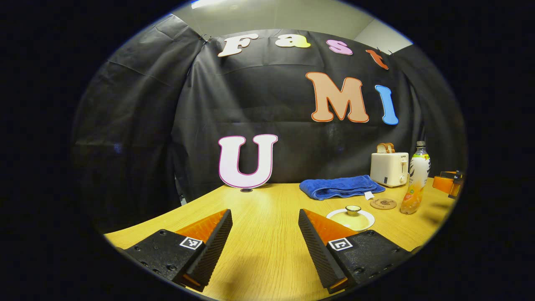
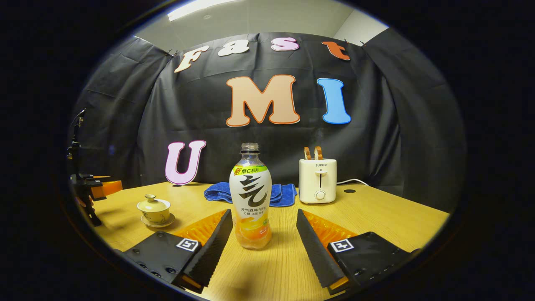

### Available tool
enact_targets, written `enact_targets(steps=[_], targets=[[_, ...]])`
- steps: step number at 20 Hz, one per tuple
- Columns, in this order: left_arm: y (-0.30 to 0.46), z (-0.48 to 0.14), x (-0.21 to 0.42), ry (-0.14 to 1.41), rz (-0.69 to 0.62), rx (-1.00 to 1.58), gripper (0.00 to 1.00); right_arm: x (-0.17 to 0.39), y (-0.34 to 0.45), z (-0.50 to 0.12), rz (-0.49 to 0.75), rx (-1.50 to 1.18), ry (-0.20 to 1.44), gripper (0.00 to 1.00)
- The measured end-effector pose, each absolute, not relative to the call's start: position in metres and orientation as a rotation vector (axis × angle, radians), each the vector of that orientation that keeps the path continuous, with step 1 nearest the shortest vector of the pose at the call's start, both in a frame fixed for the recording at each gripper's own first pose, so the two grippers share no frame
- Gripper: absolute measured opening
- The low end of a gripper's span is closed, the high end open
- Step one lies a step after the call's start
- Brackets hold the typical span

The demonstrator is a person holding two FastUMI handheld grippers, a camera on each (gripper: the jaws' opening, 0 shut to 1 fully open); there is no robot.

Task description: Open the teacup lid with one hand, grasp the water bottle and pour water into the teacup with the other hand; after pouring, place the water bottle on the coaster and then close the teacup lid.

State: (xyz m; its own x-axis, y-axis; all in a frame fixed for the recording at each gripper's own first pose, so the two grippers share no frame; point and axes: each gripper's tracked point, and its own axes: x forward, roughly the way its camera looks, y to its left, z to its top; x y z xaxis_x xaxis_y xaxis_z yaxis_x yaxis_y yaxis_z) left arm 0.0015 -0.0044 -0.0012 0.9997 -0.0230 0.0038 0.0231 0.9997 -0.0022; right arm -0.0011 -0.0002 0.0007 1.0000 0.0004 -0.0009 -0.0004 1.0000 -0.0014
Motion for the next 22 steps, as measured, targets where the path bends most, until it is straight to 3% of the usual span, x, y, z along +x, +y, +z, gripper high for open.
enact_targets(steps=[1, 3, 10, 19, 21, 22], targets=[[-0.005, -0.002, 0.001, -0.003, -0.023, -0.002, 0.93, -0.001, -0.001, 0.001, 0.000, -0.001, 0.001, 0.93], [-0.005, -0.002, 0.001, -0.004, -0.023, -0.002, 0.93, -0.001, 0.000, 0.001, 0.000, -0.001, 0.001, 0.97], [-0.013, -0.002, 0.002, -0.005, -0.059, -0.003, 0.93, -0.002, 0.000, 0.001, 0.000, -0.002, 0.001, 0.97], [-0.060, -0.002, 0.003, -0.012, -0.299, -0.009, 0.93, -0.002, 0.000, 0.001, 0.000, -0.002, 0.002, 0.97], [-0.073, -0.003, 0.005, -0.009, -0.350, -0.011, 0.93, -0.003, -0.001, 0.001, 0.000, -0.002, 0.002, 0.93], [-0.080, -0.002, 0.007, -0.010, -0.377, -0.013, 0.93, -0.002, -0.001, 0.002, 0.000, -0.002, 0.002, 1.00]])
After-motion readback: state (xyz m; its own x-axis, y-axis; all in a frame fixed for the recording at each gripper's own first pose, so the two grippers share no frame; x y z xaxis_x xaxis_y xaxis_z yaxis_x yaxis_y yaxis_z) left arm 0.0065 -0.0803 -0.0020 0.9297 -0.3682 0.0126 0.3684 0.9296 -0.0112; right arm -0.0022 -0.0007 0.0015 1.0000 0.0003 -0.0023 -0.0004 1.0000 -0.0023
